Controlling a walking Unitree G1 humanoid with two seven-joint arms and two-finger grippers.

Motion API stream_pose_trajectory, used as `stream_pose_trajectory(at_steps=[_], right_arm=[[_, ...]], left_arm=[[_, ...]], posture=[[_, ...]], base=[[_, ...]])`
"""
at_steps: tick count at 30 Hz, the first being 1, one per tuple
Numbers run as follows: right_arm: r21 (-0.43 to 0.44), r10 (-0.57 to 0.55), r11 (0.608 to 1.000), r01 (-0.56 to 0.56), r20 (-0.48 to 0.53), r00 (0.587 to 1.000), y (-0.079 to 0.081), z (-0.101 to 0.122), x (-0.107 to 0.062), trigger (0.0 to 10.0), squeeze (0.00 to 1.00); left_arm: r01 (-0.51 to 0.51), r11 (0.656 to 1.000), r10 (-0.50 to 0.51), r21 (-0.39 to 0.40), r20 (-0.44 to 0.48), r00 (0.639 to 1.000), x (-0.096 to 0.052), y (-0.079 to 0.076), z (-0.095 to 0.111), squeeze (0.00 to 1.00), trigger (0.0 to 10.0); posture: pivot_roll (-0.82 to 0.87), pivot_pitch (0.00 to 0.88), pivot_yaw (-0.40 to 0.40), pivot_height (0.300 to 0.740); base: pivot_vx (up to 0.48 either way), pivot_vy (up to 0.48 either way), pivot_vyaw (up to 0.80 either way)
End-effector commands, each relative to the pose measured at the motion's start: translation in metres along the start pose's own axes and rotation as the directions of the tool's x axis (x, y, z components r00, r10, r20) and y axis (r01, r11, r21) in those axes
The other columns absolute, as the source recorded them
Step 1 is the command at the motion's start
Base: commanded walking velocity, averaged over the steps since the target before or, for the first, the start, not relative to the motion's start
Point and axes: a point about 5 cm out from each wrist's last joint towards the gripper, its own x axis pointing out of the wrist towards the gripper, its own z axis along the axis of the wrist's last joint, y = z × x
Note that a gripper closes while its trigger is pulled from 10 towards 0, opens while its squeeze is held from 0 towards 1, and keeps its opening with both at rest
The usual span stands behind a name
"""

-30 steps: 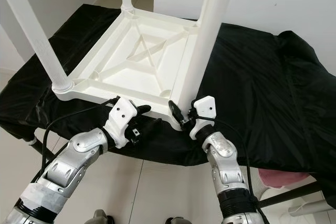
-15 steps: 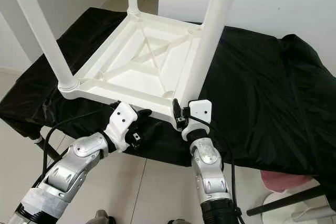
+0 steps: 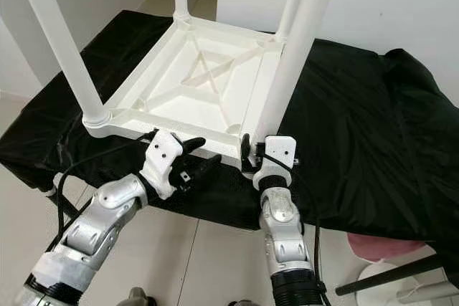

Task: Building children table

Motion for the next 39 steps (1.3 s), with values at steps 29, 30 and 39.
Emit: stream_pose_trajectory(at_steps=[29, 30, 39], right_arm=[[-0.086, -0.023, 0.996, 0.019, -0.041, 0.999, -0.023, -0.014, -0.041, 10.0, 0.00], [-0.086, -0.023, 0.996, 0.020, -0.039, 0.999, -0.023, -0.014, -0.042, 10.0, 0.00], [-0.088, -0.042, 0.995, 0.039, -0.030, 0.999, -0.023, -0.011, -0.042, 10.0, 0.00]], left_arm=[[0.250, 0.938, -0.176, 0.242, -0.290, 0.941, 0.012, 0.056, -0.021, 0.73, 10.0], [0.254, 0.935, -0.178, 0.247, -0.293, 0.939, 0.013, 0.059, -0.020, 0.00, 10.0], [0.297, 0.922, -0.201, 0.248, -0.350, 0.915, 0.019, 0.064, -0.026, 0.00, 10.0]], posture=[[-0.01, 0.100, 0.025, 0.740], [-0.01, 0.105, 0.031, 0.740], [-0.03, 0.121, 0.048, 0.740]], base=[[0.000, 0.000, 0.00], [0.000, 0.000, 0.00], [0.000, 0.000, 0.00]])
